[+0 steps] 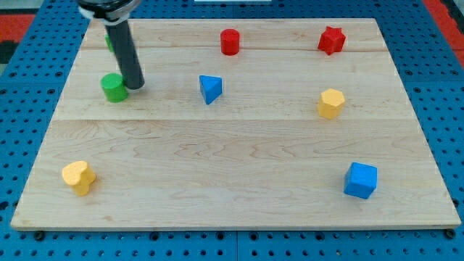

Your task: Move your arm to the left of the blue triangle

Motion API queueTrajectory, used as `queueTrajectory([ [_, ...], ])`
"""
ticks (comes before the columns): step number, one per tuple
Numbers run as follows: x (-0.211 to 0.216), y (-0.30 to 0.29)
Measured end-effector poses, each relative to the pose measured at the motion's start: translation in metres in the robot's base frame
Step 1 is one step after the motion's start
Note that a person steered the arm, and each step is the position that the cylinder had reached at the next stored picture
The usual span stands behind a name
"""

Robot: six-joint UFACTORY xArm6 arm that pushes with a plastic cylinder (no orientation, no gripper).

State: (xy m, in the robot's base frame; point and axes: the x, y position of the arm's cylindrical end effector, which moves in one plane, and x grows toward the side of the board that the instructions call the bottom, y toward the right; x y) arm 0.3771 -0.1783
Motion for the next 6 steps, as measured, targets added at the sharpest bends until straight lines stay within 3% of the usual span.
queueTrajectory([
  [2, 0.004, -0.009],
  [4, 0.004, 0.043],
  [6, 0.004, 0.051],
])
